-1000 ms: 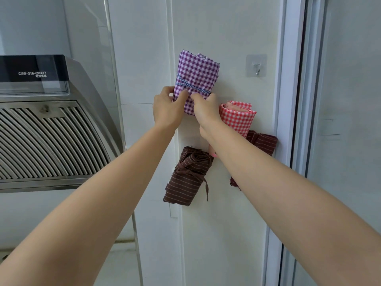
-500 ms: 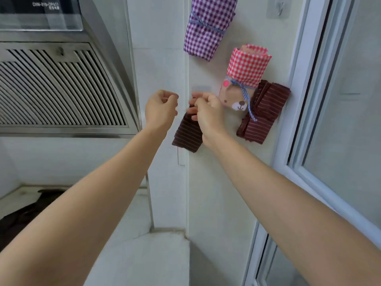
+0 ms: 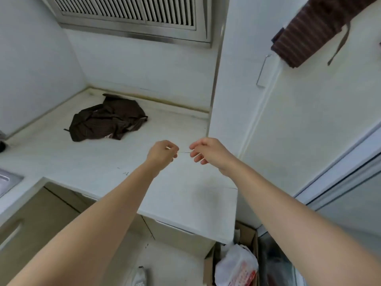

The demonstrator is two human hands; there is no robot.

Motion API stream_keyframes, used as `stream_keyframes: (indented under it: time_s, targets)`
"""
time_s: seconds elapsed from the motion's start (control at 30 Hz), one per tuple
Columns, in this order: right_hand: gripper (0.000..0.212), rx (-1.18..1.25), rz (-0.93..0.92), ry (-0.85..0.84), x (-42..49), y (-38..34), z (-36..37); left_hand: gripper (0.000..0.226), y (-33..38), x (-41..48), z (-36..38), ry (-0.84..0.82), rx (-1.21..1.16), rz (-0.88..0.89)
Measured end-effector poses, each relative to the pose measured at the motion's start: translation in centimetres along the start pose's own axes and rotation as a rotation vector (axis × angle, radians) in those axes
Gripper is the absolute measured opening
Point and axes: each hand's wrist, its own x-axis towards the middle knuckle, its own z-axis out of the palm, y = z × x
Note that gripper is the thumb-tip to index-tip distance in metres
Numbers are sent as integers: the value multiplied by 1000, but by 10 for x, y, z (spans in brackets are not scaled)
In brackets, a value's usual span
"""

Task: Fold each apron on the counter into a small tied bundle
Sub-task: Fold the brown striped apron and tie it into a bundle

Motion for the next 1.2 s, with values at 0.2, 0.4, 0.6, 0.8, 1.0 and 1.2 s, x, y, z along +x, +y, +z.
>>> stream_keyframes:
  time_s: [0.2, 0.4, 0.6, 0.8, 1.0, 1.2]
  targets:
    - [28, -241, 88, -143, 64, 50, 110, 27, -129, 21, -77, -81, 346, -173]
    - [55, -474, 183, -248, 108, 71, 212, 46, -217, 64, -148, -230, 628, -116]
    - [49, -751, 331, -143, 130, 89, 250, 55, -259, 92, -184, -376, 814, -9]
    - [33, -463, 364, 17, 189, 53, 266, 42, -268, 125, -215, -272, 624, 58]
    - [29, 99, 347, -12, 268, 3, 304, 40, -280, 164, -262, -163, 566, 68]
    - [33, 114, 287, -53, 362, -33, 335, 39, -283, 224, -295, -85, 561, 23]
